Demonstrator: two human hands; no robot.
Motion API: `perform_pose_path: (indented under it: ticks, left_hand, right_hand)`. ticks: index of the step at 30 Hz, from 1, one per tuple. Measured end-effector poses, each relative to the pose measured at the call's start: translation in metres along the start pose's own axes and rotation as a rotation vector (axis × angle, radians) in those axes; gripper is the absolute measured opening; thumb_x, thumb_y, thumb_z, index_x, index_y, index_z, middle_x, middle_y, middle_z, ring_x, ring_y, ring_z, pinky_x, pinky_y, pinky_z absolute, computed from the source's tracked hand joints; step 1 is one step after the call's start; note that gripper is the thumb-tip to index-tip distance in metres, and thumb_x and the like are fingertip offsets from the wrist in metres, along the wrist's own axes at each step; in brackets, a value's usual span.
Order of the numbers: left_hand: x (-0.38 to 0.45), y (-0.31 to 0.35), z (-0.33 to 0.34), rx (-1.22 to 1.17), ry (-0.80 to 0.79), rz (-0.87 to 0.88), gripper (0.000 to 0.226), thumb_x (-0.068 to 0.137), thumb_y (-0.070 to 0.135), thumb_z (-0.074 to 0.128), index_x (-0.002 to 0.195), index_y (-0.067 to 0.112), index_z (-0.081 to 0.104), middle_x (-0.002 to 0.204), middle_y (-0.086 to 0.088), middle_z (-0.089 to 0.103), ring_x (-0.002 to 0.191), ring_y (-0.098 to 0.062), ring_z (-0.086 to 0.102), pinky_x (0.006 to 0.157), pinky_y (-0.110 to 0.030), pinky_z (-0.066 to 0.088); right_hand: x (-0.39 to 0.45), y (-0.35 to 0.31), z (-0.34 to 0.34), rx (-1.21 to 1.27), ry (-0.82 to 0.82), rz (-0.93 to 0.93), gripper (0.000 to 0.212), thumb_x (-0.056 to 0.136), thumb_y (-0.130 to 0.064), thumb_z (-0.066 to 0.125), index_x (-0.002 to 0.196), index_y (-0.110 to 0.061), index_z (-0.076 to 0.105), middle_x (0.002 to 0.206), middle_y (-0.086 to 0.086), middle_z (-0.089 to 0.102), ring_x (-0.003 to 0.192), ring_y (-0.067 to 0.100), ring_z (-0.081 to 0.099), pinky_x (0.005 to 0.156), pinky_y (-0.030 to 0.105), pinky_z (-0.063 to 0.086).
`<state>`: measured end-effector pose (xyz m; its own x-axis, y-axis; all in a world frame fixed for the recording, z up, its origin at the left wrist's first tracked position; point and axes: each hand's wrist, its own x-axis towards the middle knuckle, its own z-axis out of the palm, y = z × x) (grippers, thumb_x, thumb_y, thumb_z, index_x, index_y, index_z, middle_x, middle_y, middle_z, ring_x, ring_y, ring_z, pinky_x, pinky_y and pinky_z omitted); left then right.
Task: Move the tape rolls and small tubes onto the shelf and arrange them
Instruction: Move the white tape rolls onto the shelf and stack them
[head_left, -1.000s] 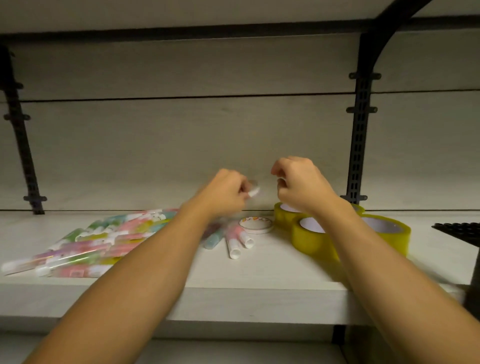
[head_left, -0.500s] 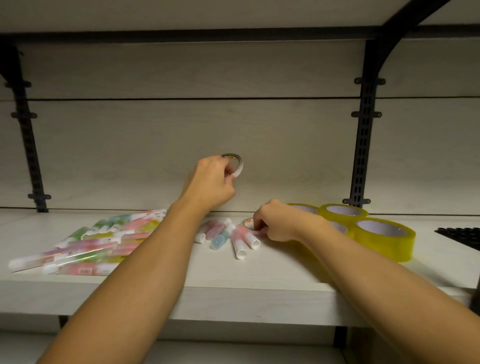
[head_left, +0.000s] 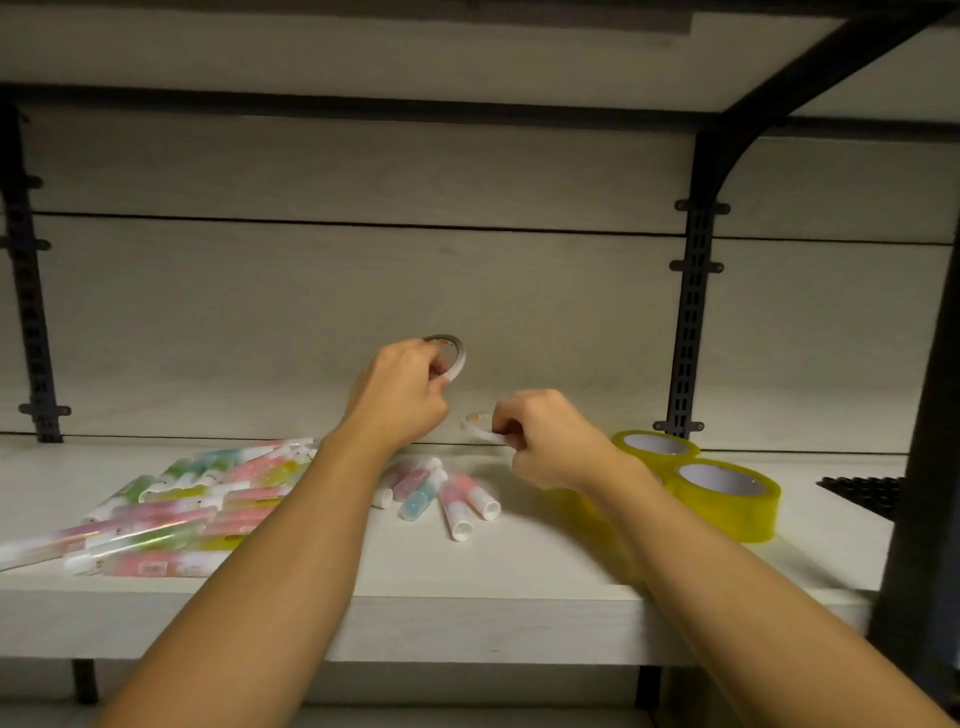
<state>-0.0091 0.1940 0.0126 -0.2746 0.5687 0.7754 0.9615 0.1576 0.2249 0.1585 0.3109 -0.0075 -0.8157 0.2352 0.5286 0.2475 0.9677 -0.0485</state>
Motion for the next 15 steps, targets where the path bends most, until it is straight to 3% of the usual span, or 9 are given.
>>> perform_pose_path:
  ticks: [4,7,11,15]
  left_hand:
    - [-0.008,0.012,-0.019,-0.104,0.069,0.005,0.009,0.086,0.010,0.066,0.087,0.019,0.068,0.087,0.005,0.060,0.083,-0.020,0.057,0.077,-0.035,0.051]
    - [-0.012,0.017,-0.043,-0.170,0.121,0.073,0.012,0.085,0.007,0.070,0.086,0.019,0.070,0.083,0.007,0.060,0.076,-0.016,0.057,0.073,-0.030,0.048]
    - [-0.022,0.025,-0.069,-0.135,0.046,0.178,0.015,0.084,0.008,0.069,0.082,0.023,0.067,0.080,0.010,0.057,0.078,-0.017,0.055,0.074,-0.033,0.047]
    - [-0.047,0.034,-0.081,-0.133,-0.031,0.260,0.015,0.085,0.011,0.068,0.078,0.024,0.063,0.080,0.010,0.056,0.080,-0.019,0.055,0.075,-0.038,0.050]
  right_hand:
    - [-0.017,-0.016,-0.023,-0.058,0.206,0.030,0.020,0.067,-0.003,0.053,0.081,-0.013,0.062,0.078,0.000,0.053,0.072,0.025,0.050,0.060,0.039,0.046]
    - [-0.041,-0.029,-0.039,-0.120,0.266,0.050,0.020,0.069,-0.004,0.055,0.085,-0.012,0.064,0.080,0.000,0.053,0.074,0.024,0.051,0.058,0.036,0.044]
    - [-0.078,-0.047,-0.065,-0.243,0.275,0.138,0.017,0.072,-0.007,0.061,0.088,-0.013,0.067,0.084,0.002,0.056,0.079,0.025,0.053,0.059,0.032,0.041]
    - [-0.122,-0.067,-0.086,-0.297,0.315,0.232,0.018,0.077,-0.010,0.061,0.093,-0.013,0.069,0.089,0.002,0.058,0.081,0.022,0.051,0.063,0.040,0.050]
